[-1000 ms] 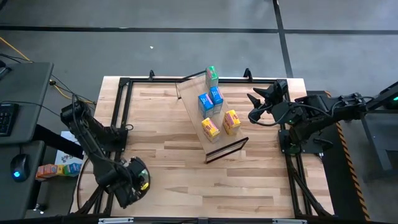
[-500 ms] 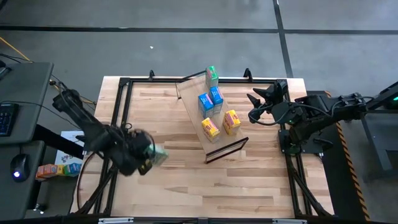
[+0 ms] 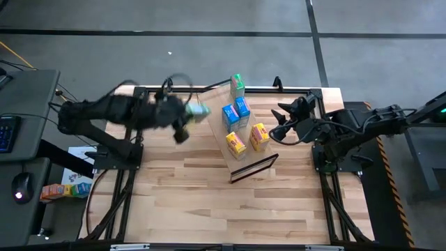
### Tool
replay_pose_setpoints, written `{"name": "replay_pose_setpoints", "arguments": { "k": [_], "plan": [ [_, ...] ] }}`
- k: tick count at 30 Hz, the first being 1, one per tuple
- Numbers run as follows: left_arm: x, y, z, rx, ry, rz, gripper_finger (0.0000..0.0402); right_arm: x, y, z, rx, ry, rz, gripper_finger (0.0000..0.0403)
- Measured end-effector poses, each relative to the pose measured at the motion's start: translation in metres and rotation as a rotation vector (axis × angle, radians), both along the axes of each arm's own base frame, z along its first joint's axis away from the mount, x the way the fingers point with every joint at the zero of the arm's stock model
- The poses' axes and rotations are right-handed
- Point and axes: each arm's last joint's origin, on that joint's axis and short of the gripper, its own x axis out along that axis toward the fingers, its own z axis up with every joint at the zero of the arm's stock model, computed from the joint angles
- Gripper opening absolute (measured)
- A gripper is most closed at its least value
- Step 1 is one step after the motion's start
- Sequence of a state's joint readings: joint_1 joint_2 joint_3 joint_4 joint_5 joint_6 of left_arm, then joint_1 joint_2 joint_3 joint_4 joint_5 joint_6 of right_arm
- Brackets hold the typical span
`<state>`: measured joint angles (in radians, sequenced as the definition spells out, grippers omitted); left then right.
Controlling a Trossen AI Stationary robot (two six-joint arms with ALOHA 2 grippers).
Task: Stack cereal on shelf
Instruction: Put the green cereal box on the shelf aligned with the other green cereal box
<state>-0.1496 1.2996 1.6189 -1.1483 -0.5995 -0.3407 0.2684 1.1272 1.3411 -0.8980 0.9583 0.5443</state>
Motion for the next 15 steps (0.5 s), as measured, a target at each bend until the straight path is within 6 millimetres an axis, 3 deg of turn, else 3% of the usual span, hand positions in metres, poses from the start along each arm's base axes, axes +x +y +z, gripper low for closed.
{"name": "replay_pose_setpoints", "arguments": {
  "k": [7,15],
  "plan": [
    [0.034,0.06,0.007,-0.009,0.07,0.096,0.0117,0.006,0.002,-0.004,0.003,0.016,0.003,0.0147],
    [0.062,0.121,-0.011,-0.215,0.109,0.133,0.0117,0.005,0.002,-0.004,0.022,0.0,-0.007,0.0147]
  ]
}}
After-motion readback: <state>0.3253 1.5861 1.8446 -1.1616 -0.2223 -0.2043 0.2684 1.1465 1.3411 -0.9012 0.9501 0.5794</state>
